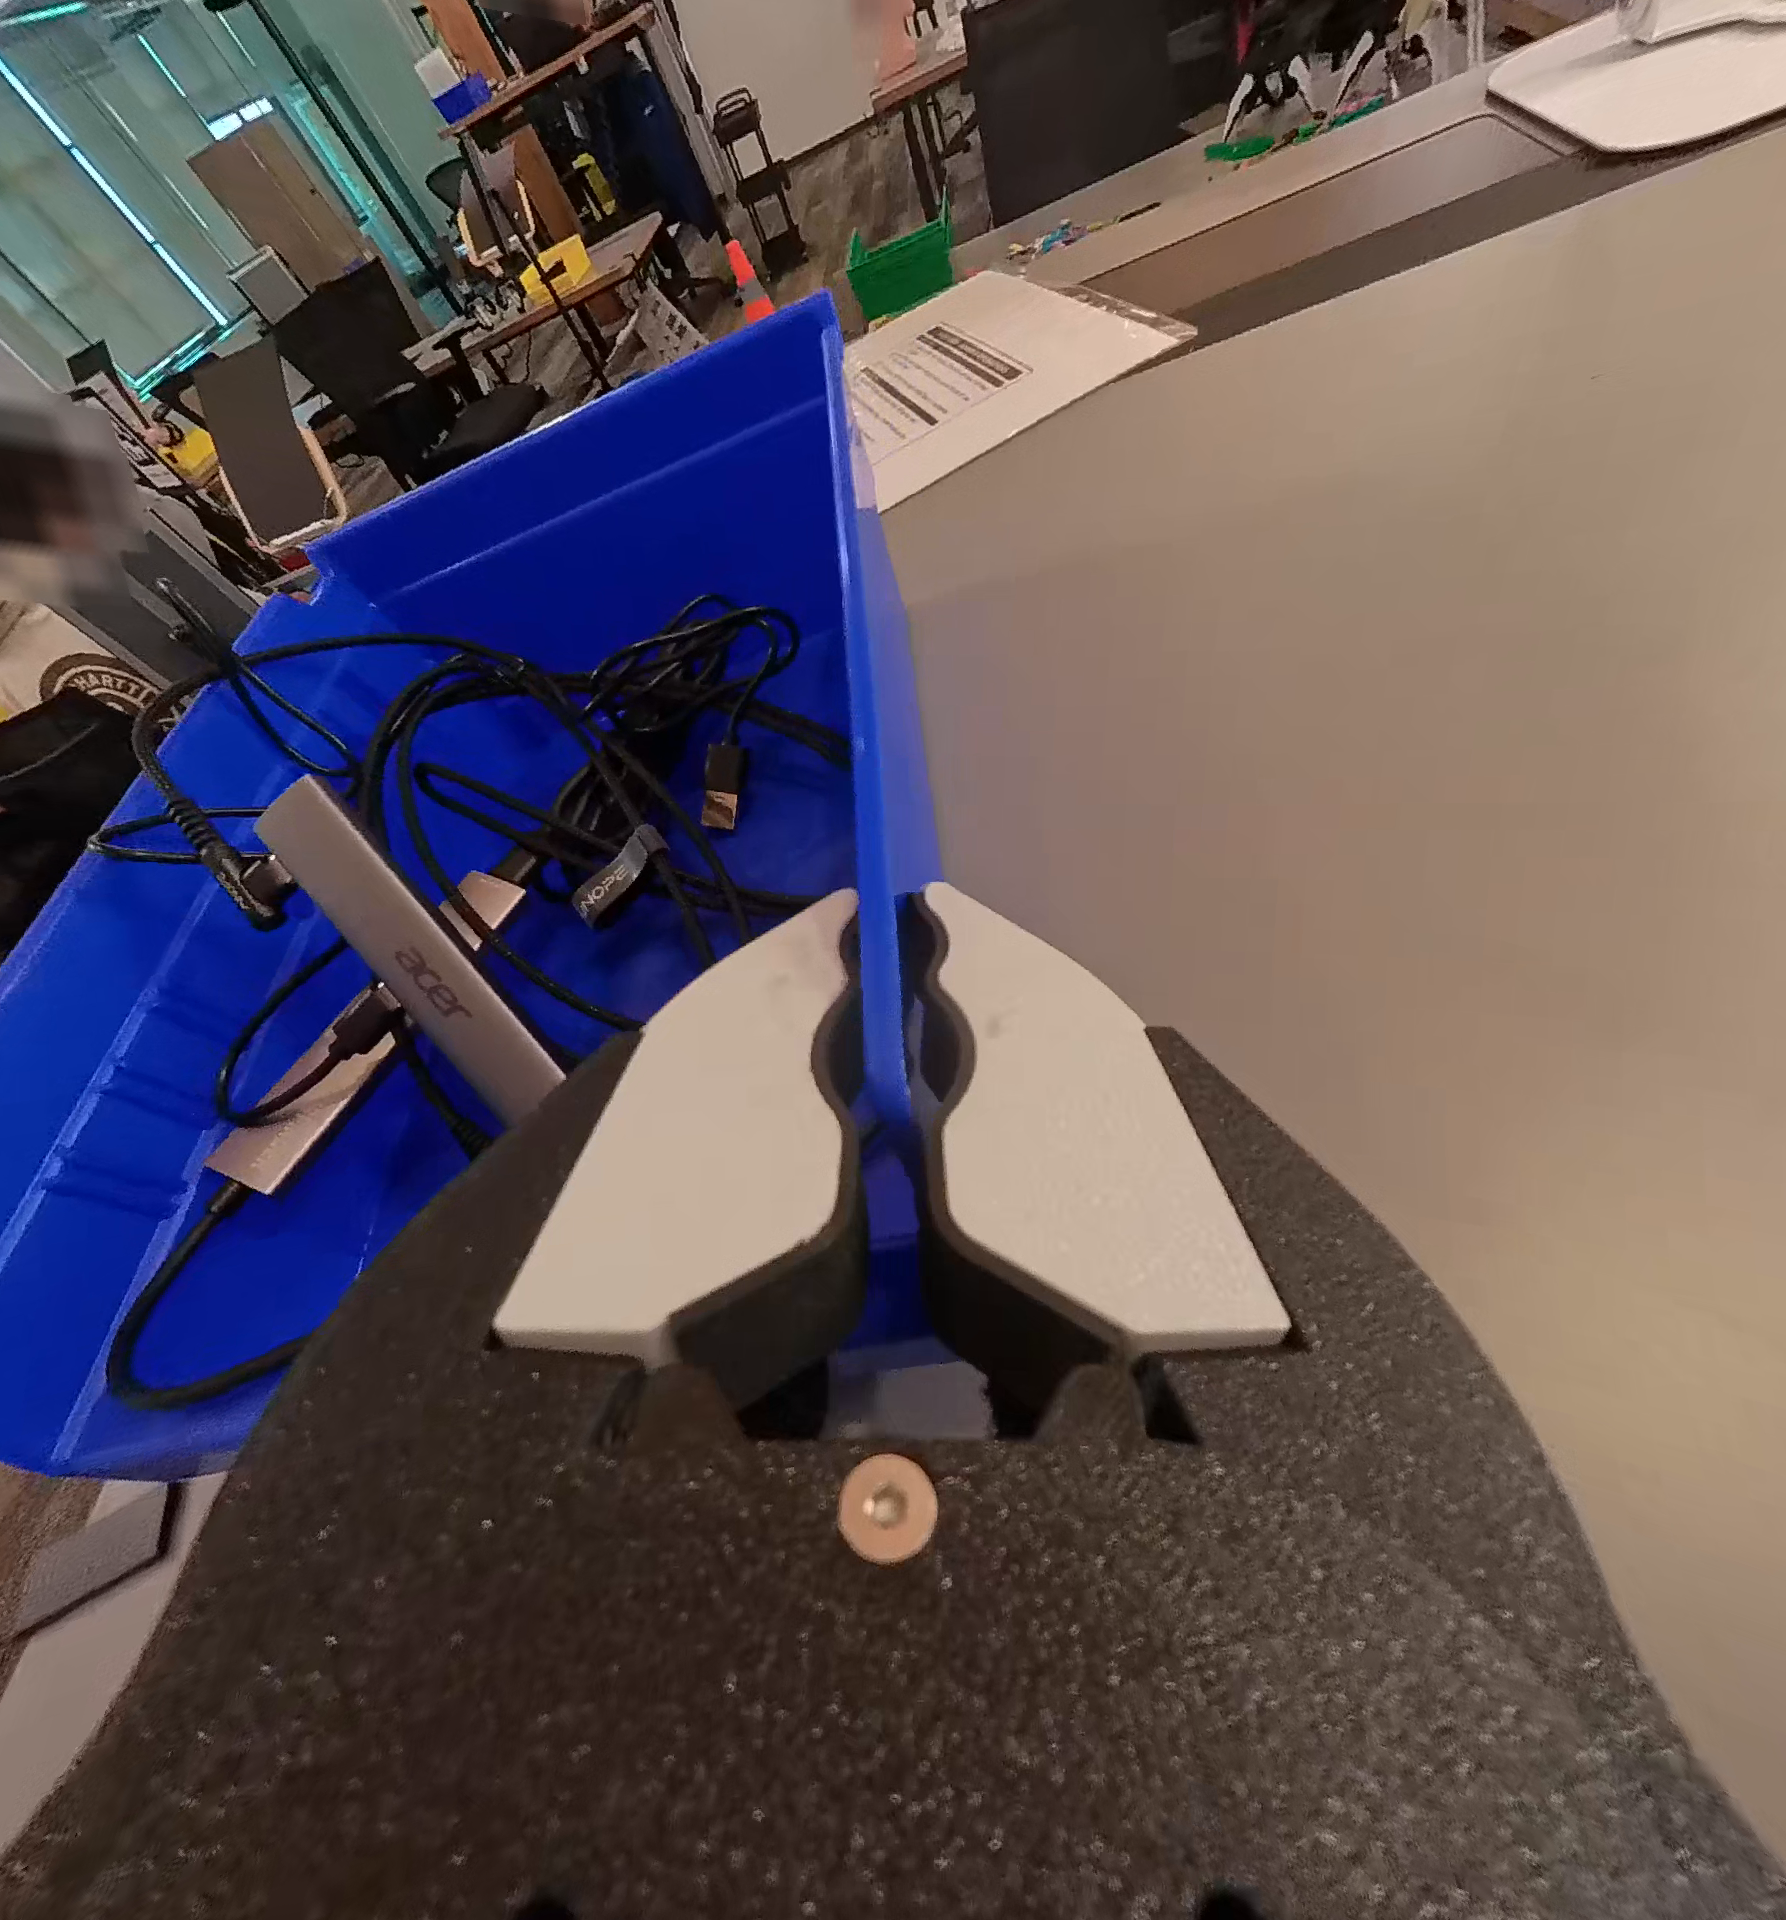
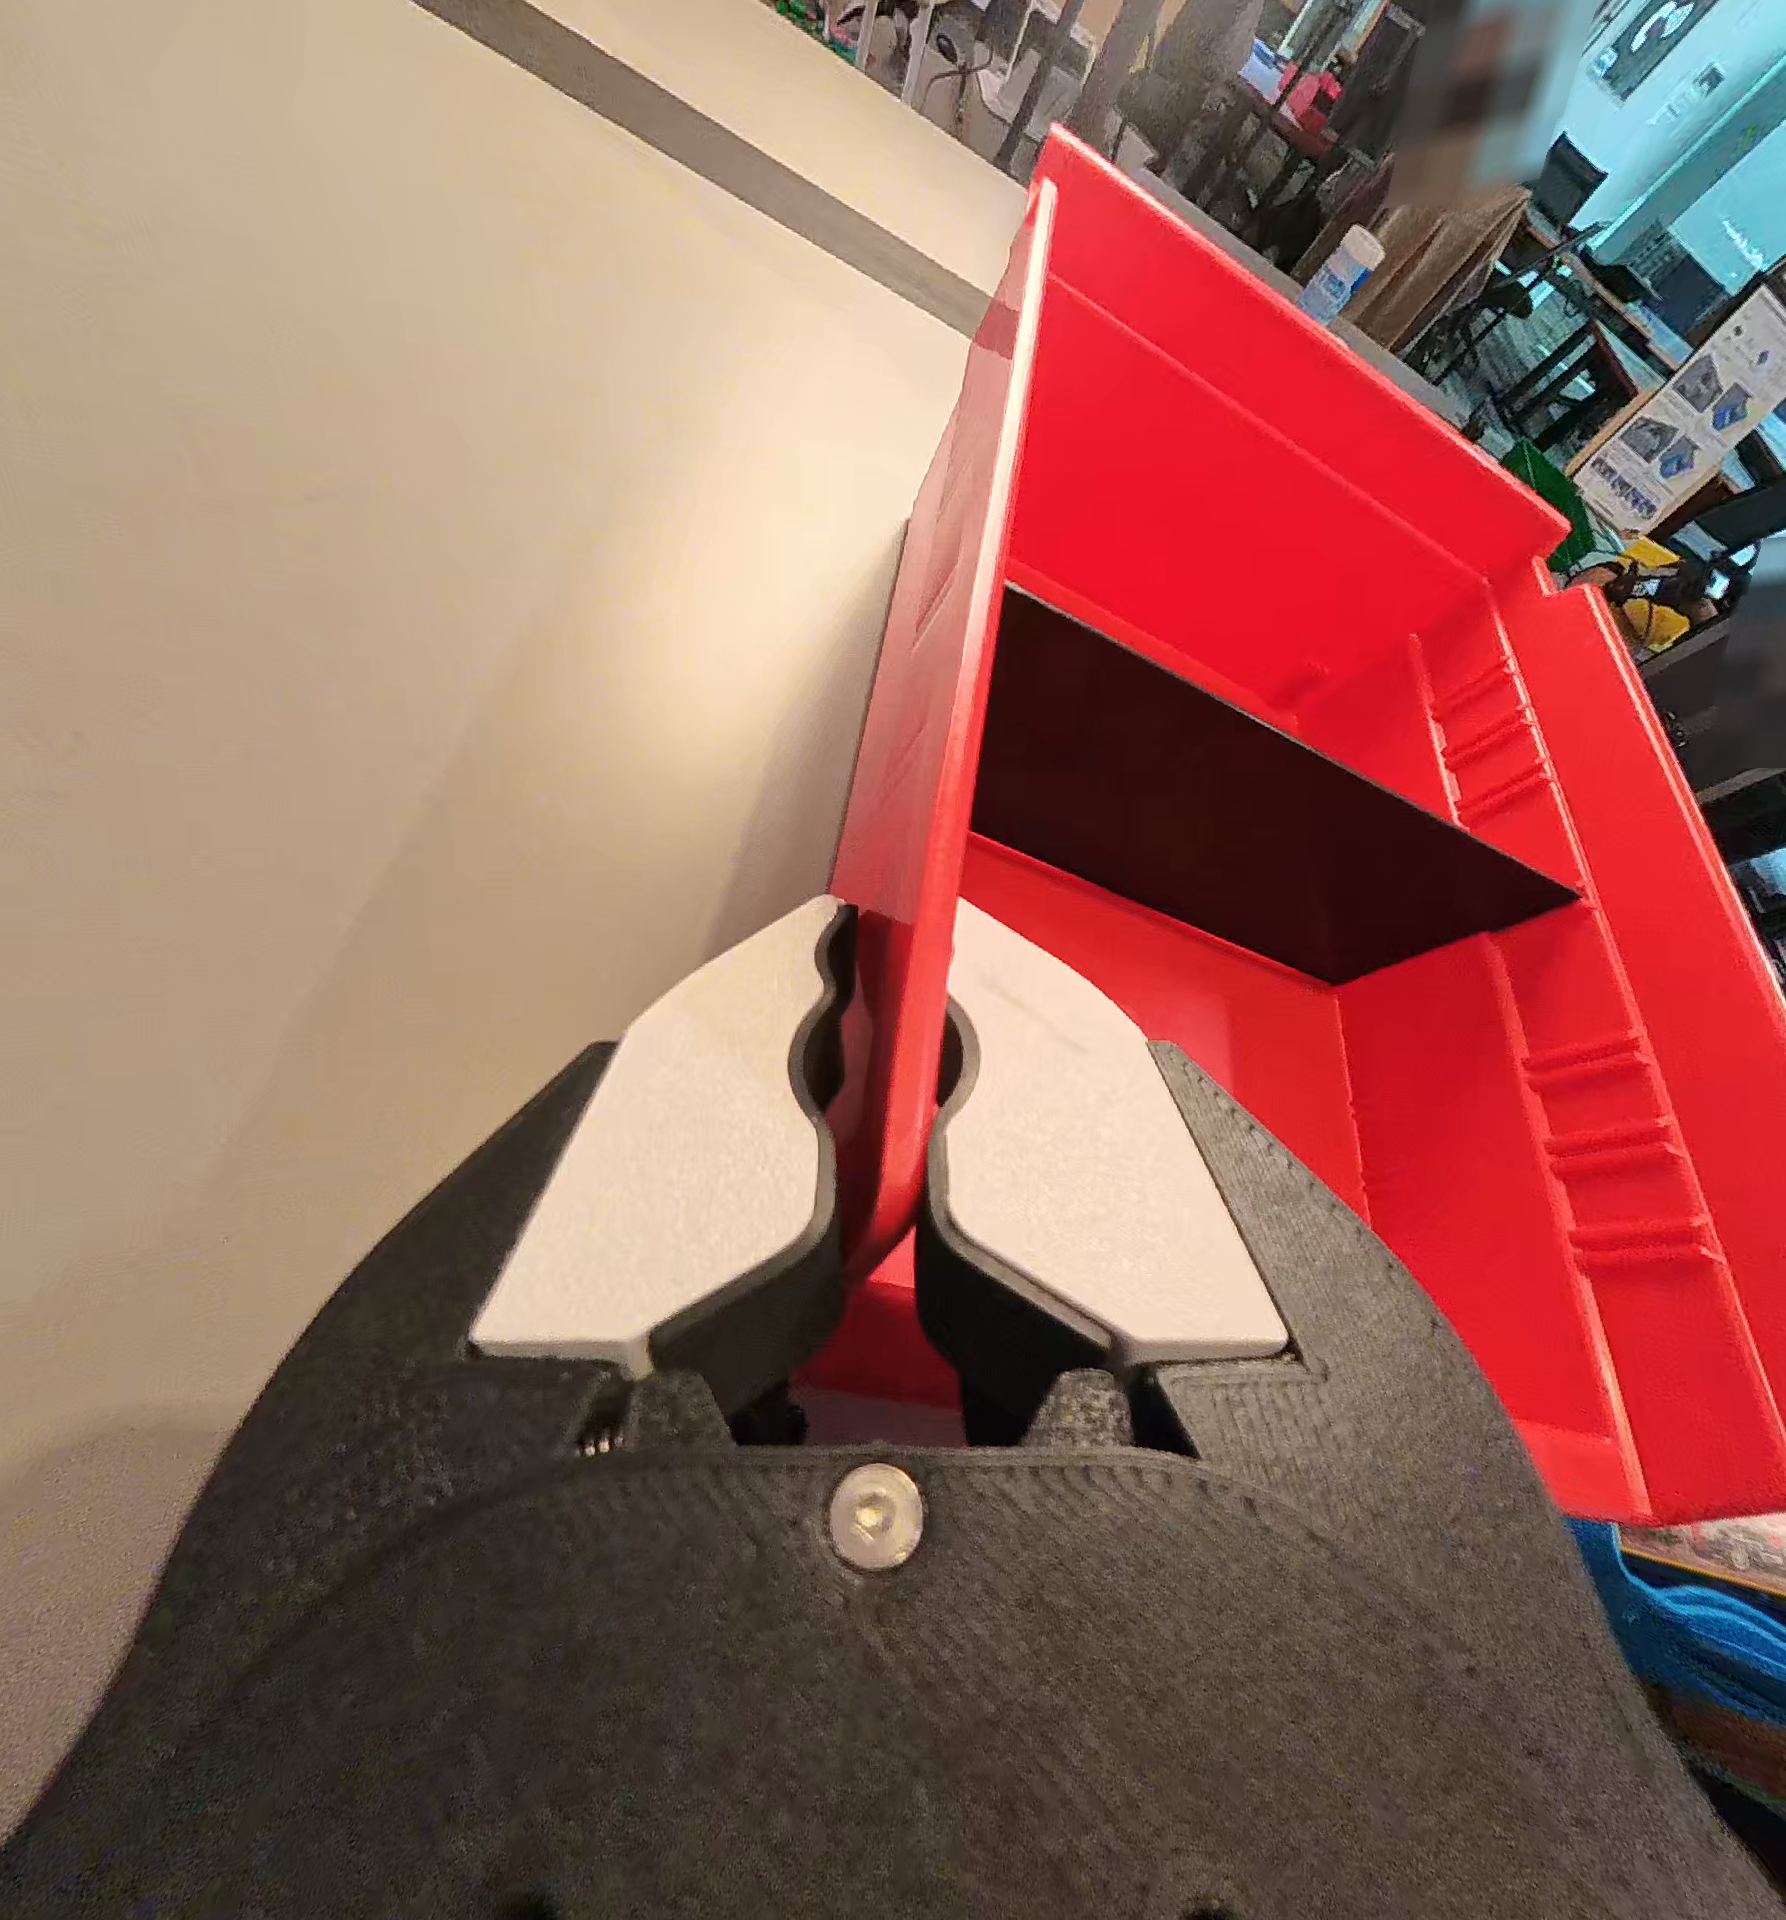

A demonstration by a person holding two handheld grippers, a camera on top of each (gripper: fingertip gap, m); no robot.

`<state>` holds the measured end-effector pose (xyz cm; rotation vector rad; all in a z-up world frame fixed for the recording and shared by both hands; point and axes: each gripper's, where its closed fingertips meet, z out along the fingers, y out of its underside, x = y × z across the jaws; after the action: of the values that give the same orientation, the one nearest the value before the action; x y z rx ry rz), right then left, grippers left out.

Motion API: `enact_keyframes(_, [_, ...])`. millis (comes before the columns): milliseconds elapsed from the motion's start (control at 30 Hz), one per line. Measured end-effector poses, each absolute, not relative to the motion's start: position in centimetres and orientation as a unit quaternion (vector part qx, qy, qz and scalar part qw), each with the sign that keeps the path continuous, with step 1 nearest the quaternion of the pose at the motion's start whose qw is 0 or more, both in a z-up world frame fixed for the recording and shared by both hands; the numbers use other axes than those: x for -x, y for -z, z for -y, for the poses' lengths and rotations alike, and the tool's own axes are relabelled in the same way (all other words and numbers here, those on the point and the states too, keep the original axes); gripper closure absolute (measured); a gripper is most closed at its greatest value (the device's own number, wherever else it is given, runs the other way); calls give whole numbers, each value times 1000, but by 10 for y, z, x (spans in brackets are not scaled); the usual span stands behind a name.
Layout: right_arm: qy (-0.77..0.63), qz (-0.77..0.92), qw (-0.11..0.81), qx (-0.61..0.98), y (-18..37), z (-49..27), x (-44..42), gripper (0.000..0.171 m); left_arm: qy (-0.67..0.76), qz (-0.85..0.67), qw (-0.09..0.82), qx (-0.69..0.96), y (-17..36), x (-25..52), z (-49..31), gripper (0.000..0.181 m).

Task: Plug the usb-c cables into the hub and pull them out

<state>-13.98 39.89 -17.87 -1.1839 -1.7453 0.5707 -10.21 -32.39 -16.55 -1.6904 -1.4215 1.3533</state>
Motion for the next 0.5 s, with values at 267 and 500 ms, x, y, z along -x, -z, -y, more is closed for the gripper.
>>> enact_keyframes(267, [-242,718,457,465,178,-409,147,161,-481,522,290,642,166,112,345,175])
enact_keyframes(500, [-257,693,482,470,158,-407,127,147,-452,501,351,649,161,110,332,144])
